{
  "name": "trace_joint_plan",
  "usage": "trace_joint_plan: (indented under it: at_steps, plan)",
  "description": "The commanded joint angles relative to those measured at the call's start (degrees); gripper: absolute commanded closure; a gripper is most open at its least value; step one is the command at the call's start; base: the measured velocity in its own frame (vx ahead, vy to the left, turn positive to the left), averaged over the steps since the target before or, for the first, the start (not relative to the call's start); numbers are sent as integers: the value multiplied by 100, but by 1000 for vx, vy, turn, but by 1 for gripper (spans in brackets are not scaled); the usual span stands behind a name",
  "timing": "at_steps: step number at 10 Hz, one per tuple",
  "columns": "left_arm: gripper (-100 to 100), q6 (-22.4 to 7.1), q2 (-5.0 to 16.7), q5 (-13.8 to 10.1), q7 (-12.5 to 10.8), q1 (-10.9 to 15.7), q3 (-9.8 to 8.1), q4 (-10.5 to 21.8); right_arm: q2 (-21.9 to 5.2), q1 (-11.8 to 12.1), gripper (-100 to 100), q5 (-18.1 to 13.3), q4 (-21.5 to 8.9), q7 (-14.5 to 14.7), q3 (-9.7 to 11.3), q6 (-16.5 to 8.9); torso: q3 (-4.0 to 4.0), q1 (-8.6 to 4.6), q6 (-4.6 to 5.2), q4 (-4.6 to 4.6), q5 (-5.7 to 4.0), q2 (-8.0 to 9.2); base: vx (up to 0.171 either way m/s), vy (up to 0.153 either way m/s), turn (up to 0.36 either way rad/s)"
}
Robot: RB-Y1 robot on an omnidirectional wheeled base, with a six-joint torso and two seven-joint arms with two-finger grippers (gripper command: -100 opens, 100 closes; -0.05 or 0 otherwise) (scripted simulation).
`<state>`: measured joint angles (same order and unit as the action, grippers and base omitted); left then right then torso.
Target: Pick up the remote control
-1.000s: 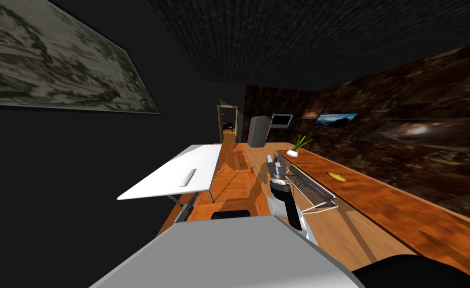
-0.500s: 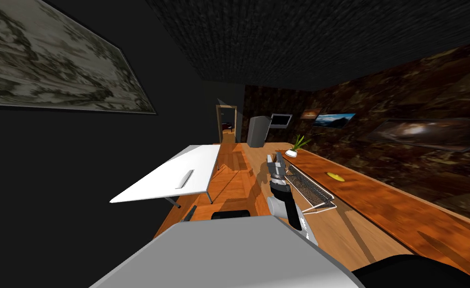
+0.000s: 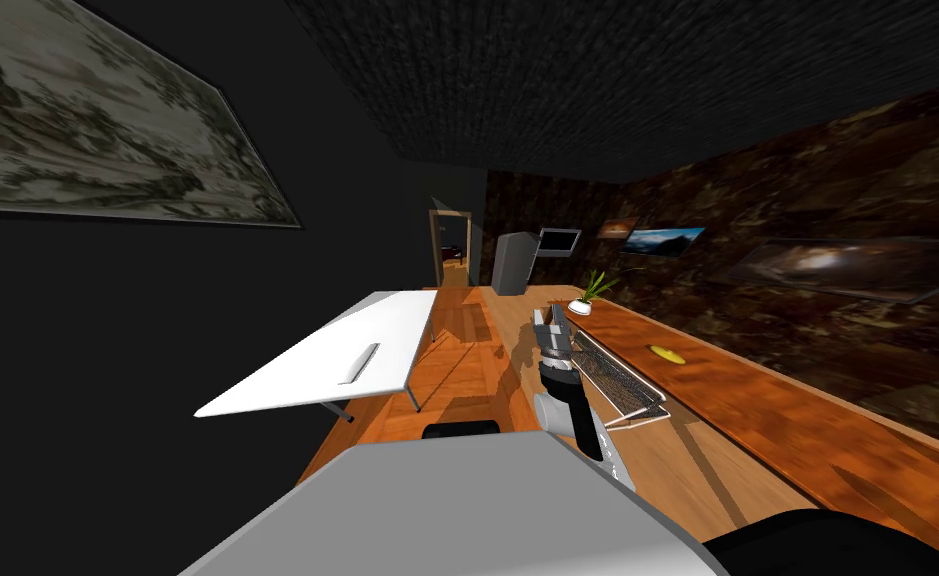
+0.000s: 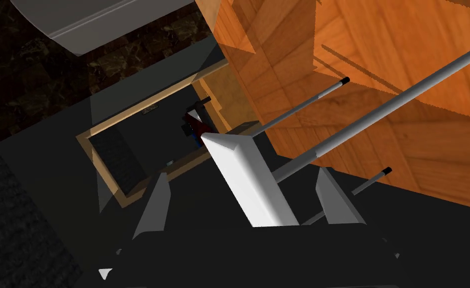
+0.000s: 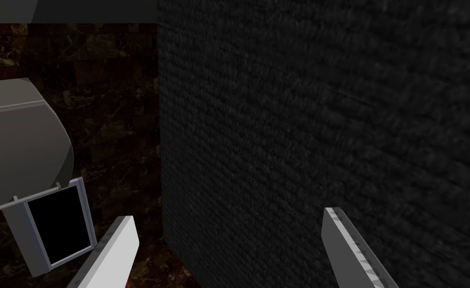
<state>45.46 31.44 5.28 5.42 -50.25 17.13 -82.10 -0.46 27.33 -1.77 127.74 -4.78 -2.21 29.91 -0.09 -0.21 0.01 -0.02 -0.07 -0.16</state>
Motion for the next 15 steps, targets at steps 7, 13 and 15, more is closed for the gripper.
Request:
trace_joint_plan:
  at_steps: [7,13,15]
  plan:
    - [-100,220,707,42,-48,-269,532,1193,0,0,0,0,0,0,0,0,-6,8,1,-2,2,-10,63,-42,-27]
    - [-100,353,1156,49,-56,-358,881,1932,-1,0,0,0,0,0,-1,0,-7,18,0,-2,4,-11,60,-18,-29]
    - [-100,409,1379,46,-57,-381,1055,2267,-1,0,0,0,0,0,0,0,-5,16,2,-1,4,-10,82,-24,-47]
